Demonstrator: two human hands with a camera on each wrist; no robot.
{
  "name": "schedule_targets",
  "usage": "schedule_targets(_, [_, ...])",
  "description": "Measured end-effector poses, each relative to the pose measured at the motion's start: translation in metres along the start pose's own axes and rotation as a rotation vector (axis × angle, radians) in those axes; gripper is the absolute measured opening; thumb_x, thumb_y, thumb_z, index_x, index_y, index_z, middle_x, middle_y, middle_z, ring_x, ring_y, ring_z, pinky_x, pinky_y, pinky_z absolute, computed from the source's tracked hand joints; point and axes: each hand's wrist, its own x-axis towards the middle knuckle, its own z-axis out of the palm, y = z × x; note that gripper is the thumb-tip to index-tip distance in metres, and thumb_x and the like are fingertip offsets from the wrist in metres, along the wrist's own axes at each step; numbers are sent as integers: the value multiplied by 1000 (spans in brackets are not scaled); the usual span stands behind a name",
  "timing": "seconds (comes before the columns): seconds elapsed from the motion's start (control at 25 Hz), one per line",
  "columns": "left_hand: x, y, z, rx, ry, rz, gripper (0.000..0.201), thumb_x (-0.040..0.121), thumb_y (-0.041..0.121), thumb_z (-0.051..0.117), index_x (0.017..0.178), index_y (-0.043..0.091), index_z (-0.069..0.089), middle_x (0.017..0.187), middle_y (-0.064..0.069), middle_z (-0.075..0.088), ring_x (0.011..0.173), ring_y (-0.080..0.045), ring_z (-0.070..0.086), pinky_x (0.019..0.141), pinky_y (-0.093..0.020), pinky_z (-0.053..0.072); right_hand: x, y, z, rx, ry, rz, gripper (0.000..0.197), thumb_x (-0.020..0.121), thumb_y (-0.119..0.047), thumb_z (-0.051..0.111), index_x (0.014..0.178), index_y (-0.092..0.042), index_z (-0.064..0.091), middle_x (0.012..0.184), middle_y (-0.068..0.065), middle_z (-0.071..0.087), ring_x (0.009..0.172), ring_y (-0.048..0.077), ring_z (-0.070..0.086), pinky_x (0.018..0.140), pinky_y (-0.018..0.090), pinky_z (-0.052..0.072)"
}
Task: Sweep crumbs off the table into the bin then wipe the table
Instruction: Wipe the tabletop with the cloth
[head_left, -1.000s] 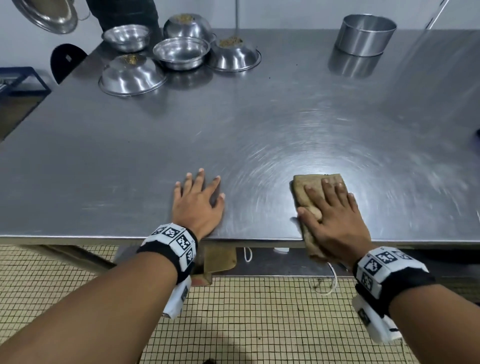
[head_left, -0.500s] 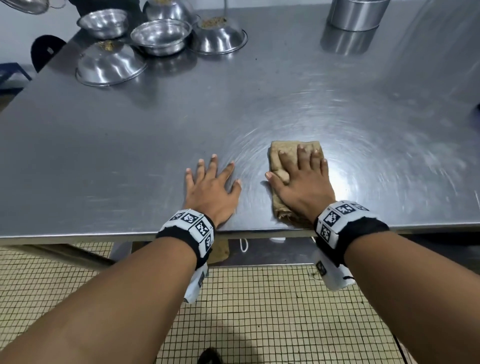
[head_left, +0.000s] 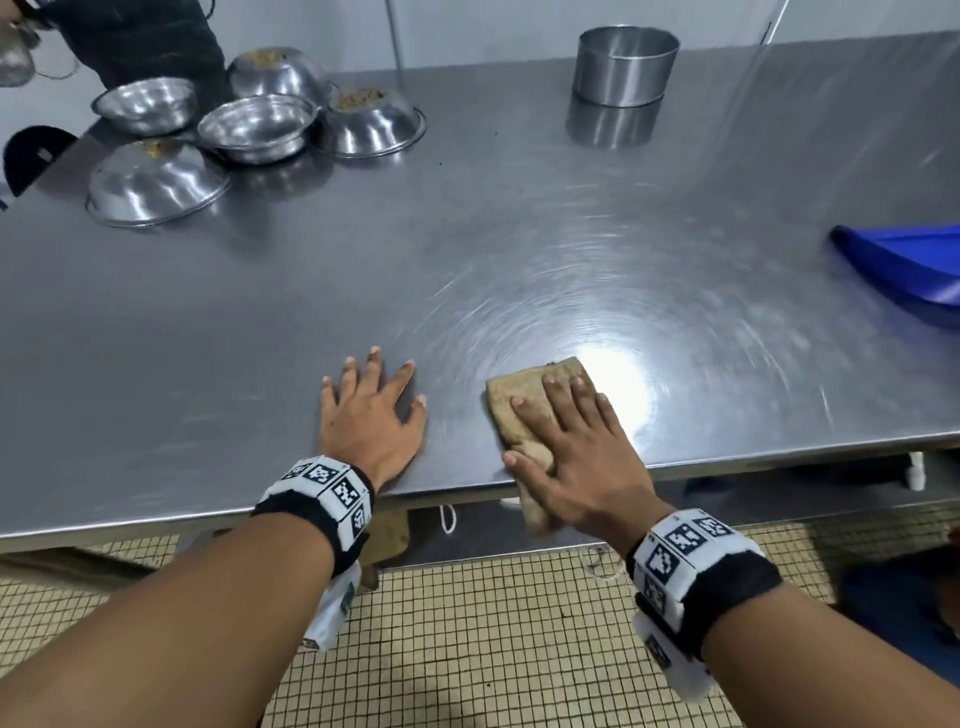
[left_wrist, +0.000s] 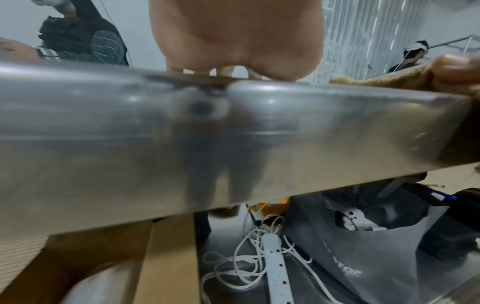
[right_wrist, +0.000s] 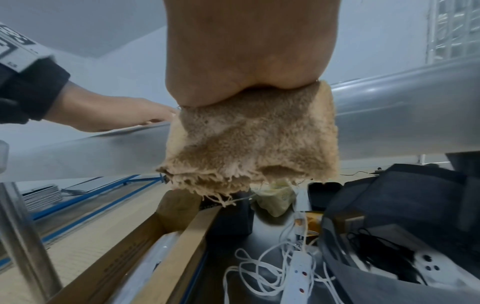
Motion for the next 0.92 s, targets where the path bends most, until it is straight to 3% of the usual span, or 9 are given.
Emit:
schedule_targets(0.16, [5, 56, 2, -43, -15, 76, 59, 96, 57, 26, 152, 39, 21, 164, 0, 5, 150, -27, 3, 120, -48, 0, -6, 45, -10, 7, 19, 70, 81, 79, -77, 3, 152, -39, 1, 160, 1, -16, 146, 21, -20, 119, 41, -11])
schedule_targets(0.4, [12, 94, 19, -58, -65, 49, 62, 95, 61, 18, 153, 40, 15, 164, 2, -3, 150, -26, -7, 119, -51, -7, 18, 94, -23, 54, 51, 213, 77, 85, -76, 17, 152, -39, 8, 162, 2, -8, 148, 25, -13, 119, 43, -8])
schedule_targets(0.64, [13, 95, 23, -41, -55, 38, 64, 93, 63, 14, 153, 41, 11, 164, 4, -4, 150, -26, -8, 119, -52, -6, 54, 80, -22, 52, 70, 290, 81, 84, -76, 13, 153, -34, 7, 161, 9, -8, 147, 33, -13, 119, 48, -8])
schedule_targets(0.92, [14, 96, 21, -41, -50, 35, 63, 93, 63, 16, 153, 42, 11, 164, 4, -4, 150, -25, -8, 119, -52, -7, 61, 50, -20, 19, 37, 175, 80, 86, -76, 9, 153, -34, 1, 160, 10, -11, 146, 34, -14, 118, 50, -8])
